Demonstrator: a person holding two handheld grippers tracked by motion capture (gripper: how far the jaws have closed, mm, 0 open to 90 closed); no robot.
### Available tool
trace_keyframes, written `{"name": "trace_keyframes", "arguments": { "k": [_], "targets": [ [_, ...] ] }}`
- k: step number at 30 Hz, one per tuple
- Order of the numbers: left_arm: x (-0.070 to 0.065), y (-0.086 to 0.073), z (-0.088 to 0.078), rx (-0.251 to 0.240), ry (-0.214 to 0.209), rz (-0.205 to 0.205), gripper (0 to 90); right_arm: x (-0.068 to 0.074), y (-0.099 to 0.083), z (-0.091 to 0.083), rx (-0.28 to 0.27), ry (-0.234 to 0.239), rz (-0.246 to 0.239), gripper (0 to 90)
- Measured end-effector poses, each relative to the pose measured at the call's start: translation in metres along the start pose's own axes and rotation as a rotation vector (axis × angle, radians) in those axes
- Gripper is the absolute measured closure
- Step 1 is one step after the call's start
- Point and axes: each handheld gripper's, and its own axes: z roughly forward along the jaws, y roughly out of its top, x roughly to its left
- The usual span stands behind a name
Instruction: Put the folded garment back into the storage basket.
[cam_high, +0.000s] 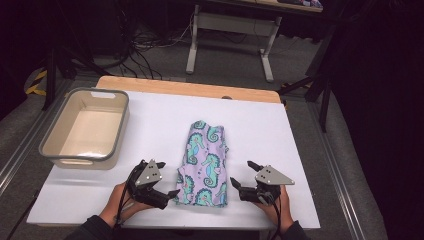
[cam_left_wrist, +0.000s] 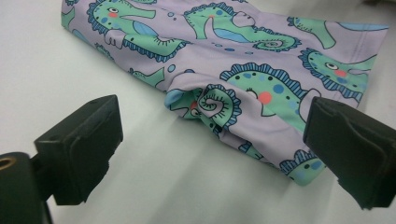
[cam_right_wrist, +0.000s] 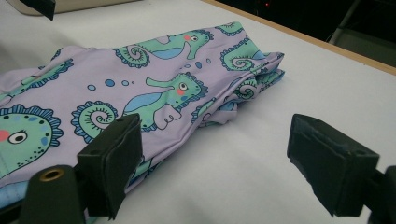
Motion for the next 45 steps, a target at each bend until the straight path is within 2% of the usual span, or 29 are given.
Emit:
{"name": "trace_keyframes", "arguments": {
  "k": [2, 6, 7, 8, 9, 12, 21, 23, 28, 31, 32, 33, 35, 36, 37, 39, 40, 41, 43, 45],
  "targets": [
    [-0.001, 0.002, 0.003, 0.002, -0.013, -0.006, 6.6, 0.000, 0.000, 0.000, 0.000, 0.000, 0.001, 18.5],
    [0.000, 0.008, 0.011, 0.034, -0.006, -0.020, 11.5, 0.001, 0.000, 0.002, 0.008, 0.006, -0.003, 19.4],
    [0.003, 0.010, 0.017, 0.053, -0.003, -0.048, 10.7, 0.001, -0.001, 0.003, 0.013, 0.010, -0.008, 19.5],
    [0.004, 0.010, 0.018, 0.052, -0.008, -0.062, 10.8, 0.002, -0.001, 0.004, 0.015, 0.010, -0.009, 19.3],
    [0.004, 0.010, 0.018, 0.052, -0.008, -0.062, 11.1, 0.002, -0.001, 0.004, 0.015, 0.010, -0.009, 19.3],
    [0.011, 0.013, 0.029, 0.065, -0.027, -0.136, 11.0, 0.002, -0.002, 0.005, 0.025, 0.011, -0.007, 18.3],
    [0.011, 0.022, 0.056, 0.100, -0.037, -0.193, 8.9, 0.003, -0.004, 0.009, 0.054, 0.023, -0.009, 18.1],
    [0.009, 0.023, 0.058, 0.109, -0.033, -0.195, 8.8, 0.002, -0.004, 0.010, 0.052, 0.026, -0.011, 18.4],
    [0.005, 0.023, 0.062, 0.147, -0.058, -0.192, 9.2, 0.003, -0.005, 0.011, 0.057, 0.036, -0.017, 18.5],
    [0.004, 0.022, 0.064, 0.164, -0.061, -0.196, 12.4, 0.004, -0.005, 0.012, 0.062, 0.037, -0.017, 18.4],
    [0.003, 0.022, 0.064, 0.171, -0.059, -0.184, 13.2, 0.004, -0.005, 0.012, 0.063, 0.037, -0.016, 18.3],
    [0.001, 0.022, 0.065, 0.180, -0.074, -0.180, 16.5, 0.004, -0.005, 0.012, 0.064, 0.036, -0.015, 18.3],
    [-0.002, 0.022, 0.064, 0.187, -0.060, -0.157, 20.5, 0.004, -0.005, 0.012, 0.064, 0.037, -0.013, 18.3],
    [-0.003, 0.022, 0.064, 0.186, -0.060, -0.164, 21.7, 0.004, -0.005, 0.012, 0.063, 0.036, -0.013, 18.3],
    [-0.004, 0.022, 0.064, 0.183, -0.068, -0.155, 25.0, 0.003, -0.005, 0.012, 0.062, 0.037, -0.013, 18.7],
    [-0.004, 0.021, 0.063, 0.184, -0.066, -0.153, 25.9, 0.003, -0.005, 0.012, 0.062, 0.037, -0.014, 18.7],
    [-0.004, 0.021, 0.063, 0.178, -0.070, -0.140, 27.5, 0.003, -0.005, 0.012, 0.061, 0.036, -0.014, 18.8],
    [-0.005, 0.021, 0.062, 0.179, -0.079, -0.135, 33.0, 0.003, -0.005, 0.012, 0.060, 0.037, -0.016, 19.1],
    [-0.005, 0.021, 0.062, 0.173, -0.085, -0.125, 34.7, 0.003, -0.005, 0.012, 0.058, 0.036, -0.015, 19.0],
    [-0.005, 0.020, 0.061, 0.169, -0.098, -0.130, 40.7, 0.003, -0.005, 0.011, 0.061, 0.034, -0.013, 18.8]
  ]
}}
